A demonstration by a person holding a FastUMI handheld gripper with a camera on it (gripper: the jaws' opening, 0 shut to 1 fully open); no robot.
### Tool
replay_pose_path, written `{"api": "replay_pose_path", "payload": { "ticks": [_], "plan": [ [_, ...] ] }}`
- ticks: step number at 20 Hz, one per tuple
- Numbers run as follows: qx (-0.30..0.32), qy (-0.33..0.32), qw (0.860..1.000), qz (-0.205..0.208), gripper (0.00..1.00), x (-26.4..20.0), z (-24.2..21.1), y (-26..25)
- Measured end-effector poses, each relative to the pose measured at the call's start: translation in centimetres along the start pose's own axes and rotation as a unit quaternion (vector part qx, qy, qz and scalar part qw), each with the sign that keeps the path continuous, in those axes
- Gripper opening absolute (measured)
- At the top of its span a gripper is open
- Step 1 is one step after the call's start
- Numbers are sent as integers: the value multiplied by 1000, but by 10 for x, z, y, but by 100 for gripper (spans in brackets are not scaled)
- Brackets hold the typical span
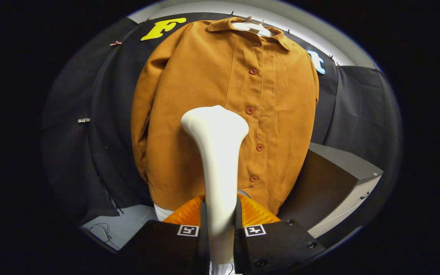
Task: Iron the clothes twice with a garment steamer, once on the left side and once on the right side.
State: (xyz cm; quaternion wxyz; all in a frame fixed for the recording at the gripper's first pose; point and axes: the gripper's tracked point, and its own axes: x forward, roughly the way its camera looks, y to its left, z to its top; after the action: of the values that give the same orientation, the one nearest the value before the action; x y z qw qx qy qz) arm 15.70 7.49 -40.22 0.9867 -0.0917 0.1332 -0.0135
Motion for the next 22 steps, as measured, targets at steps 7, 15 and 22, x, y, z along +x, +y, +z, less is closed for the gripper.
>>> {"api": "replay_pose_path", "payload": {
  "ticks": [7,15,22],
  "plan": [
    [8,-36,999,13,28,-38,42,-36],
    [42,-78,996,8,28,-77,108,-78],
    [54,-97,994,5,28,-93,152,-101]
  ]
}}
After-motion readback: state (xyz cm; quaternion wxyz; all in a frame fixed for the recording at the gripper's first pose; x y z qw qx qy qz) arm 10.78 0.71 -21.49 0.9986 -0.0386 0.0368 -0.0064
